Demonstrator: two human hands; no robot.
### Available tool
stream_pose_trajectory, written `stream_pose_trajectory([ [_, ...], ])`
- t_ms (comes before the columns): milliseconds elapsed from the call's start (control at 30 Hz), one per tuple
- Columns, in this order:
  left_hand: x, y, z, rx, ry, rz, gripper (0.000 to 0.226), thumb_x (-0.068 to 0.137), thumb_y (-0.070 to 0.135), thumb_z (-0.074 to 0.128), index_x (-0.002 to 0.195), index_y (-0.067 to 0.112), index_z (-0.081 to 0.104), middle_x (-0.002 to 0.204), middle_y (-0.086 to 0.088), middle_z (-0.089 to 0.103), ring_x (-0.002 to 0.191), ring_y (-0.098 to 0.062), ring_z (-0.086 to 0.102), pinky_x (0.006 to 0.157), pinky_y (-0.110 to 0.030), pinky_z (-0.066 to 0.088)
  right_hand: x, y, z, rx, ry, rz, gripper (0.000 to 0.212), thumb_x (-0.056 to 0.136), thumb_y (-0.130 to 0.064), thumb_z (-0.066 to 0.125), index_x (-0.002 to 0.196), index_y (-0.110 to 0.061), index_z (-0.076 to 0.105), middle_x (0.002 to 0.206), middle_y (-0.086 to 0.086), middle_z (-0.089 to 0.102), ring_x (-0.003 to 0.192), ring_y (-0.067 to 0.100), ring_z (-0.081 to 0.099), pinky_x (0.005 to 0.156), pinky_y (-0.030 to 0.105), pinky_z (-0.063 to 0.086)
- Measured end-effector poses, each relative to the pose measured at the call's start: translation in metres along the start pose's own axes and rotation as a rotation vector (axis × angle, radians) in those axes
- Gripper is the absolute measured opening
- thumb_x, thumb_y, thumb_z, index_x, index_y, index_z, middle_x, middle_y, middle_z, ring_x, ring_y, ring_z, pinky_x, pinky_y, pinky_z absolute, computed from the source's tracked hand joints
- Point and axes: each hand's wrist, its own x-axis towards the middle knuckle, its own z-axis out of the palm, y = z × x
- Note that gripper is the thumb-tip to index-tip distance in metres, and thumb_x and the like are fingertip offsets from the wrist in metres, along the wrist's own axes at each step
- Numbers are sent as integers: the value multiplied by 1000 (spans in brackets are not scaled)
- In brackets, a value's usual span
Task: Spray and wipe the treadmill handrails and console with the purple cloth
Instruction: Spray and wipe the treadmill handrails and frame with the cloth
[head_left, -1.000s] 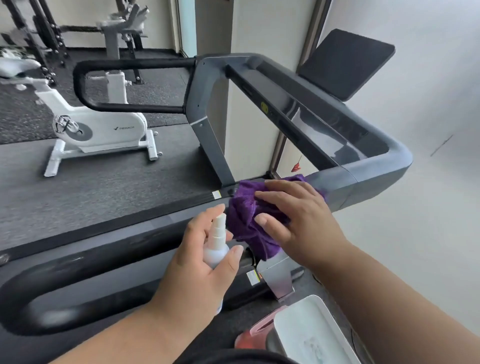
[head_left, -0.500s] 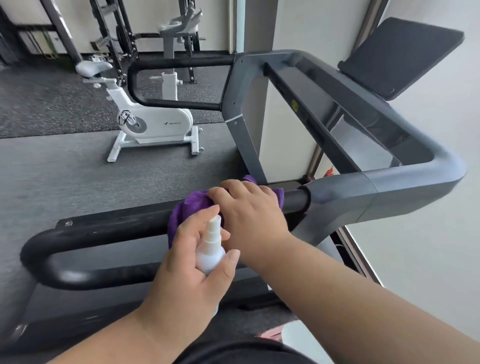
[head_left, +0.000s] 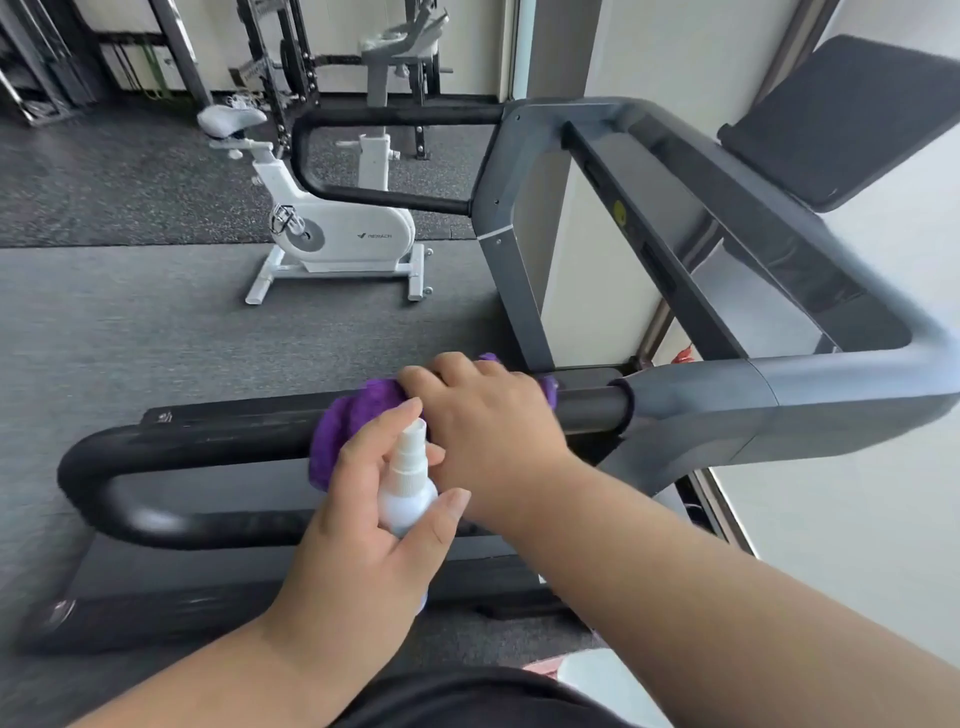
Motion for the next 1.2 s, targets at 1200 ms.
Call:
stream_pose_trajectory([
  [1200, -59, -37, -122, 30, 215, -171, 45, 87, 32, 57, 124, 50, 39, 91, 8, 65, 69, -17, 62, 64, -28, 53, 28, -54, 14, 11, -11, -196, 73, 78, -76, 48, 135, -30, 53, 124, -2, 62, 98, 29, 65, 77, 43, 56],
])
